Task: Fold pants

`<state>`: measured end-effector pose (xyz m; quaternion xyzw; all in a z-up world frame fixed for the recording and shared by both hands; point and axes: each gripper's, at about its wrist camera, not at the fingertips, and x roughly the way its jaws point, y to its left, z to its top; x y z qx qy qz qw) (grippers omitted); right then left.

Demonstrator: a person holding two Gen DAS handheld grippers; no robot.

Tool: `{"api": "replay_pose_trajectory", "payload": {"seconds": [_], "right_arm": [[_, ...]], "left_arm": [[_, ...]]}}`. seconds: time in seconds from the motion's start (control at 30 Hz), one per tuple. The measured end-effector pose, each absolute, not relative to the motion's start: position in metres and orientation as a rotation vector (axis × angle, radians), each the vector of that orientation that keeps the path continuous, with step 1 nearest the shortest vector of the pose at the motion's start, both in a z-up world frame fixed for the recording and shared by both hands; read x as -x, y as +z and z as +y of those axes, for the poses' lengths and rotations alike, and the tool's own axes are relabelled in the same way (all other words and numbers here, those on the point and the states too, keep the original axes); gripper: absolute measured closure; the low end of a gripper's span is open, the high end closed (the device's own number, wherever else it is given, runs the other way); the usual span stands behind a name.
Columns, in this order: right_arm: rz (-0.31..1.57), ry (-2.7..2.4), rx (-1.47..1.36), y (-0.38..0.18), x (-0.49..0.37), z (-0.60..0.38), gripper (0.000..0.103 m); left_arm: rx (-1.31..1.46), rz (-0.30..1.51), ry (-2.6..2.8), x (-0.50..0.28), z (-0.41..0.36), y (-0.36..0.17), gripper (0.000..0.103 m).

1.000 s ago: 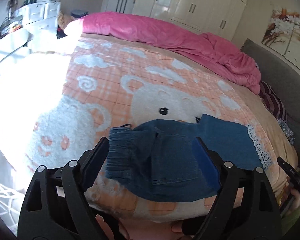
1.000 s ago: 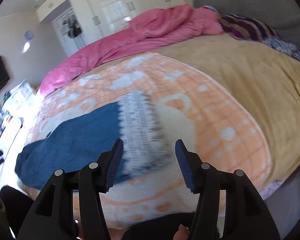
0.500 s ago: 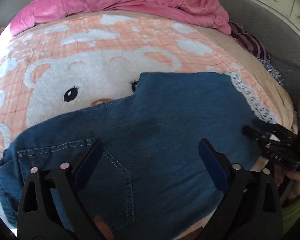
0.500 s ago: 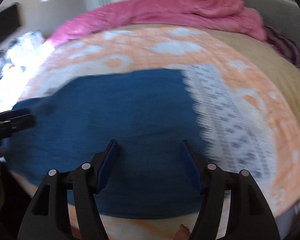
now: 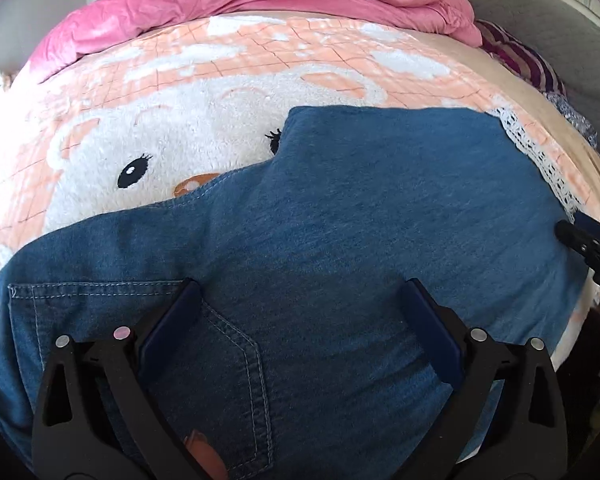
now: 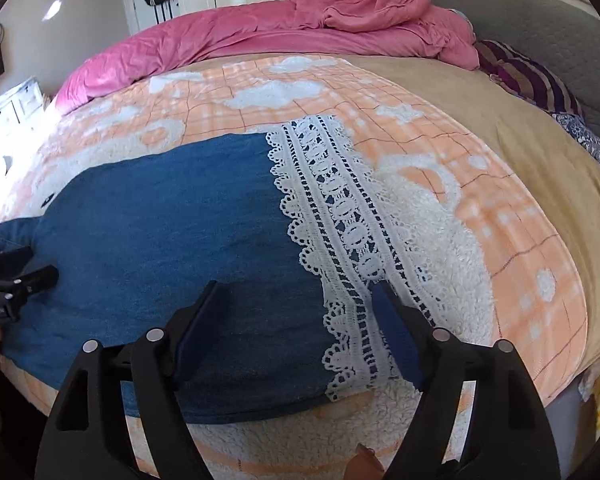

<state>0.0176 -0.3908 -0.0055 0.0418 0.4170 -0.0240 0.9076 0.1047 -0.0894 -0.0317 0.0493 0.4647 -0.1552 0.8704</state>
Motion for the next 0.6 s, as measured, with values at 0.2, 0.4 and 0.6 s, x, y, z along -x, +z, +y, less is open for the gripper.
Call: {"api": "replay_pose_trajectory", "payload": {"seconds": [0.2, 0.4, 0.6], "right_arm": [[0.753, 0.005, -0.286, 0.024, 0.011, -0.417, 0.016], [0.697, -0.11, -0.299, 0.038, 0.045, -0.444, 0.013], [0.682, -0.154, -0.351, 0.027, 0.055, -0.458, 0.013]], "left_arm": [[-0.059, 0.906, -0.41, -0.081, -0.088, -0.004, 0.009], [-0.091, 0.826, -0.479, -0.057, -0.104, 0.019, 0.009], [-0.134, 0.84, -0.545, -0.053, -0.131, 0.028, 0.009]]}}
